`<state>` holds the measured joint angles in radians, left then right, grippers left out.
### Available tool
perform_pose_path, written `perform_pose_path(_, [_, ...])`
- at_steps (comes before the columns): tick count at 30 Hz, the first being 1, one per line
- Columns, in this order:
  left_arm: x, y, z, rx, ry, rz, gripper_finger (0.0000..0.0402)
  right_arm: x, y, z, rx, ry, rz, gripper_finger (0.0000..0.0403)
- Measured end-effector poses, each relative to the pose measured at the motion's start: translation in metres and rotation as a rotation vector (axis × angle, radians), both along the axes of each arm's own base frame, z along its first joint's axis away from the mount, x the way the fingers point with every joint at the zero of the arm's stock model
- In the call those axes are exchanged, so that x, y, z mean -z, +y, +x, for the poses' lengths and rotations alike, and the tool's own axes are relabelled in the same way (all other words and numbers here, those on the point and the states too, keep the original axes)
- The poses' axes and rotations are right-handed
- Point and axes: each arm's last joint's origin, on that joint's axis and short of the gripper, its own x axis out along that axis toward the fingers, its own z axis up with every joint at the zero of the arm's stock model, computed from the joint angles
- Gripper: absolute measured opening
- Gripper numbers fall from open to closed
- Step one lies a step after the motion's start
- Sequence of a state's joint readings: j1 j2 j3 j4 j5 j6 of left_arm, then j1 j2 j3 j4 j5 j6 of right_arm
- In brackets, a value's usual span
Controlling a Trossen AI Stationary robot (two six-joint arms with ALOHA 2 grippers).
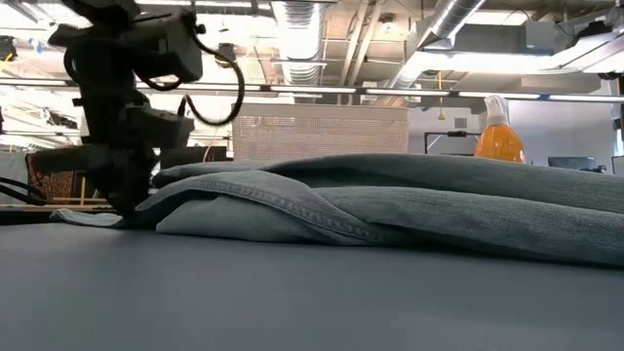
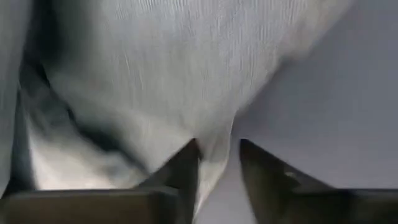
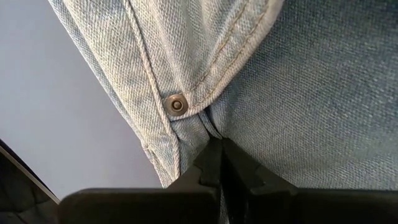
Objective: Fold Laundry from Bin
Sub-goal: Fold the blue pants
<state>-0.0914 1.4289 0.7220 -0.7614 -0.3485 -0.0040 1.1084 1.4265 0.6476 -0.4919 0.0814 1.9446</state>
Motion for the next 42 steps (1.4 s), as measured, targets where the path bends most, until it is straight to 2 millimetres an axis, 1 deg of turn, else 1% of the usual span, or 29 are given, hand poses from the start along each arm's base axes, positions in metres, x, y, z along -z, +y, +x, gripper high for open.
perform_pose_path(1, [-0.005, 0.0, 0.0, -0.001, 0.035, 0.003, 0.003, 0.0, 0.0, 0.0, 0.0, 0.0, 0.0, 0.0028])
perform_pose_path(2, [-0.011, -0.001, 0.001, -0.007, 0.062, 0.005, 0.0017, 0.0, 0.0, 0.0, 0.001, 0.0, 0.0, 0.0028])
perform_pose_path(5, [-0.034, -0.004, -0.001, -0.015, 0.124, 0.012, 0.0007, 0.0, 0.0, 0.0, 0.0, 0.0, 0.0, 0.0028])
perform_pose_path(7, [-0.053, -0.008, -0.003, -0.015, 0.11, 0.003, 0.0003, 0.0, 0.0, 0.0, 0.001, 0.001, -0.001, 0.0028])
perform_pose_path(9, [-0.072, -0.012, -0.007, -0.009, 0.086, -0.047, 0.0002, 0.0, 0.0, 0.0, 0.001, 0.001, -0.001, 0.0028])
perform_pose_path(11, [-0.088, -0.017, -0.013, -0.014, 0.067, -0.109, 0.0002, 0.0, 0.0, 0.0, 0.001, 0.001, -0.001, 0.0028])
perform_pose_path(14, [-0.11, -0.02, -0.027, -0.078, 0.04, -0.09, 0.0001, 0.0, 0.0, 0.0, -0.001, 0.0, -0.002, 0.0028])
perform_pose_path(18, [-0.137, -0.017, -0.047, -0.184, -0.034, 0.074, 0.0, 0.0, -0.001, 0.0, -0.004, 0.002, -0.007, 0.0028])
perform_pose_path(25, [-0.187, -0.009, -0.068, -0.243, -0.363, 0.316, 0.0, 0.0, -0.001, 0.0, -0.003, 0.003, -0.008, 0.0028])
perform_pose_path(30, [-0.22, 0.0, -0.083, -0.291, -0.571, 0.539, 0.0, 0.0, 0.0, 0.0, 0.001, 0.002, -0.003, 0.0028])
perform_pose_path(34, [-0.233, 0.004, -0.087, -0.292, -0.661, 0.762, 0.0, 0.0, 0.0, 0.0, 0.017, 0.005, 0.002, 0.0028])
perform_pose_path(38, [-0.24, 0.005, -0.084, -0.285, -0.651, 0.97, 0.0, 0.0, 0.0, 0.0, 0.019, 0.005, 0.002, 0.0028])
perform_pose_path(40, [-0.241, 0.006, -0.082, -0.286, -0.622, 1.042, 0.0, 0.0, 0.0, 0.0, 0.019, 0.005, 0.002, 0.0028])
perform_pose_path(42, [-0.239, 0.007, -0.08, -0.295, -0.608, 1.054, 0.0, 0.0, 0.0, 0.0, 0.019, 0.005, 0.002, 0.0028])
